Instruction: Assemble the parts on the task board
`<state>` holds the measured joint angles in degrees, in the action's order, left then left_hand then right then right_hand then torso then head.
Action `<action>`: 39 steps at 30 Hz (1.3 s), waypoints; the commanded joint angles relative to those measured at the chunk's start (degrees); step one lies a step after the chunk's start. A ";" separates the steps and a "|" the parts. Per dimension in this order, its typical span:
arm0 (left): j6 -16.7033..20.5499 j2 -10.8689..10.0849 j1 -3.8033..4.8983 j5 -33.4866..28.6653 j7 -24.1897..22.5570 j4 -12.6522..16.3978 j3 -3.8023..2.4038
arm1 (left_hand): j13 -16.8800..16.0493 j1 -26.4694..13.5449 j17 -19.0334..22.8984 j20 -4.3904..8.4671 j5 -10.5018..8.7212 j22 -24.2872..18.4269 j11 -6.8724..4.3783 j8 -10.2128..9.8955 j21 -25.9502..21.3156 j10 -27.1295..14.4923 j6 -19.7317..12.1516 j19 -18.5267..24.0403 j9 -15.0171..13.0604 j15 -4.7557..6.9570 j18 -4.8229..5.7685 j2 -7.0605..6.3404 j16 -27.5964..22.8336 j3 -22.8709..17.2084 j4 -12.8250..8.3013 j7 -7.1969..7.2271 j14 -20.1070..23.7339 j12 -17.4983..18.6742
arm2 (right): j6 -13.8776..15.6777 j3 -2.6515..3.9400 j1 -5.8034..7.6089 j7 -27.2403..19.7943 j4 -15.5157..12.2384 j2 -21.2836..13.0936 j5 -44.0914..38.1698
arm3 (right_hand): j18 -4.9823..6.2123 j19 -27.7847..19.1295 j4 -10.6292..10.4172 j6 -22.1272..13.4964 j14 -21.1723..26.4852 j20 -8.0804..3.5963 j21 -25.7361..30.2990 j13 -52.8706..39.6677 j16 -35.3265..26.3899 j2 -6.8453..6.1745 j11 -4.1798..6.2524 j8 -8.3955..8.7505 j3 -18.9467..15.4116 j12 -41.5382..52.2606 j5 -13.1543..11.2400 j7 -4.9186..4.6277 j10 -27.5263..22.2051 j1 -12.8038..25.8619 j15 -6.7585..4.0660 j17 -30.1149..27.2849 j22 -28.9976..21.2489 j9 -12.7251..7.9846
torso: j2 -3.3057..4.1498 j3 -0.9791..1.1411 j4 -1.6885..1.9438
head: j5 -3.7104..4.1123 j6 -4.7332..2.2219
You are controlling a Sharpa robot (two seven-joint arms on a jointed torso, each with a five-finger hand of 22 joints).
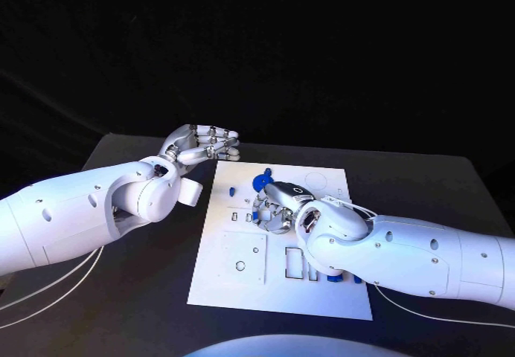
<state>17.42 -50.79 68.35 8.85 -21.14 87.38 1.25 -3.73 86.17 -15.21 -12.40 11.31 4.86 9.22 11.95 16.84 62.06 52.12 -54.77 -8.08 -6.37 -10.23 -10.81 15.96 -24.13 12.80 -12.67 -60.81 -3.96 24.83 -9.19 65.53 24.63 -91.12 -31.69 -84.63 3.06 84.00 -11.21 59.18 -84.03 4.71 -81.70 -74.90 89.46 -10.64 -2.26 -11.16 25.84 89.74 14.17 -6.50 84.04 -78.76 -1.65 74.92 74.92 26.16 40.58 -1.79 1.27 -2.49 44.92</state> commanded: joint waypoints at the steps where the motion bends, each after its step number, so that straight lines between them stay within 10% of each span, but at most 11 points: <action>1: -1.05 0.12 0.03 -0.14 -0.24 0.07 -0.04 | 0.04 -0.51 -0.07 -0.29 -0.22 -0.09 0.36 -0.35 -0.07 0.05 0.00 -0.10 0.05 -0.23 -0.26 0.18 -0.40 -0.35 0.02 -0.27 0.27 0.29 | -0.08 -0.10 -0.21 -0.41 0.21 -0.03 -0.60 | -0.72 0.64 -0.10 0.07 -5.52 -0.42 0.04 -14.59 0.06 -0.08 0.36 0.10 0.14 -0.24 0.25 -0.01 5.61 0.68 -0.25 12.83 8.33 -0.01 | 0.02 -0.01 -0.05 | 0.00 0.07; 18: -1.17 0.22 0.03 -0.14 -0.16 -0.08 -0.04 | 0.04 -0.75 -0.23 -0.29 -0.29 -0.13 0.34 -0.36 -0.08 0.11 0.06 -0.10 0.04 -0.23 -0.25 0.12 -0.51 -0.54 -0.09 -0.24 0.26 0.29 | 0.08 -0.10 -0.23 -0.61 0.17 -0.17 -0.42 | -0.67 0.49 -0.02 -0.70 -5.47 -0.32 0.33 -14.17 0.01 -0.59 0.11 0.52 0.19 -0.66 0.27 -0.33 5.30 1.18 -0.07 12.63 8.15 -0.11 | -0.06 0.01 -0.04 | 0.06 0.35; 39: -1.31 0.22 0.02 -0.14 -0.11 -0.09 -0.03 | 0.04 -0.86 -0.33 -0.29 -0.30 -0.15 0.34 -0.38 -0.08 0.12 0.08 -0.10 0.03 -0.23 -0.25 0.10 -0.57 -0.66 -0.17 -0.24 0.25 0.30 | 1.14 -0.10 -0.23 -2.00 -0.25 -0.30 0.64 | -0.40 -0.10 -2.62 -6.55 -5.36 1.46 1.61 -12.53 -0.10 -3.23 -2.10 4.98 -4.53 -2.33 0.21 -2.71 4.01 4.66 1.88 12.14 7.50 -2.32 | 0.00 0.02 -0.08 | 0.00 0.26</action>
<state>17.14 -50.68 68.35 8.85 -21.02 87.15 1.25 -3.72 85.93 -15.48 -12.40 11.31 4.79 9.22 11.95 16.84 62.06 52.12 -54.77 -8.08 -6.37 -10.23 -10.57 15.66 -24.36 12.57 -12.67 -60.81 -3.96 25.45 -9.28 65.35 23.66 -91.16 -31.95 -84.27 3.07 83.80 -13.74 53.04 -84.10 5.76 -80.33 -74.93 89.46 -13.87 -3.94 -6.38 21.56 87.61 14.19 -9.27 84.06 -74.48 -0.13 74.90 74.90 23.89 40.55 -1.78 1.21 -2.46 45.14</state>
